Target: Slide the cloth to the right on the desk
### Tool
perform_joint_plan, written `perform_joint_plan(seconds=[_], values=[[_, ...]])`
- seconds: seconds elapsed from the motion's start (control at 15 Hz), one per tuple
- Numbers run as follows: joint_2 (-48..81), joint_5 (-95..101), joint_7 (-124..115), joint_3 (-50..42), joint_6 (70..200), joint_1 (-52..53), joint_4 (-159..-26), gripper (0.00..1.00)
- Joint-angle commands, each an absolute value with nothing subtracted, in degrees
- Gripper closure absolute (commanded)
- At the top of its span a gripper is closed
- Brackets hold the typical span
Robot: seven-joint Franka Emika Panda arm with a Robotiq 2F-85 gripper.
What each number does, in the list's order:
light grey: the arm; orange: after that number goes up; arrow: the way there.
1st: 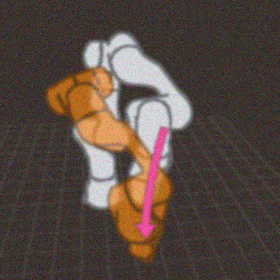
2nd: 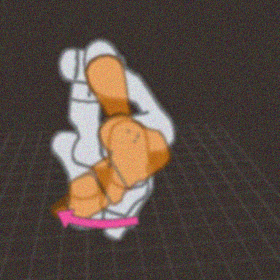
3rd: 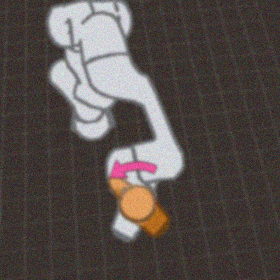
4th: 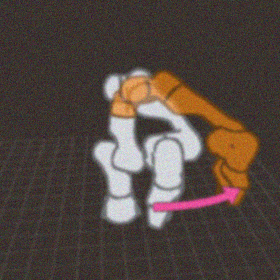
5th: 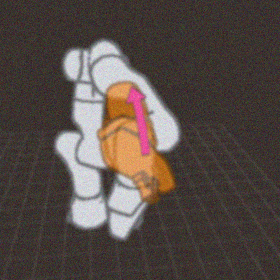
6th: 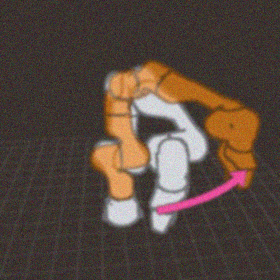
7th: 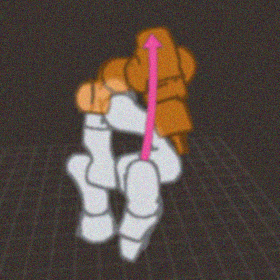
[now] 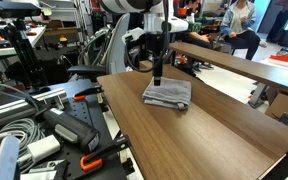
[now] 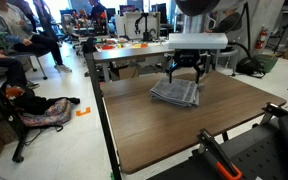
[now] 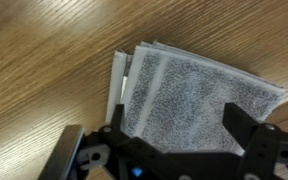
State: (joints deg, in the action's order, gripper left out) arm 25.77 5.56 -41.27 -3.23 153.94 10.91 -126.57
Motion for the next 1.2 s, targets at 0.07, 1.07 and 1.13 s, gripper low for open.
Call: perform_joint_plan(seconds=[0.07,1.07,1.13], values=[[32.6,5.8,-45.4,-6.8,154.8,14.9,-119.7,0.00],[41.3,6.2,-46.2,-15.3,154.1,13.9,-112.8,0.00],[41.2,6.1,-45.6,-15.9,153.8,13.0,-113.1,0.00]])
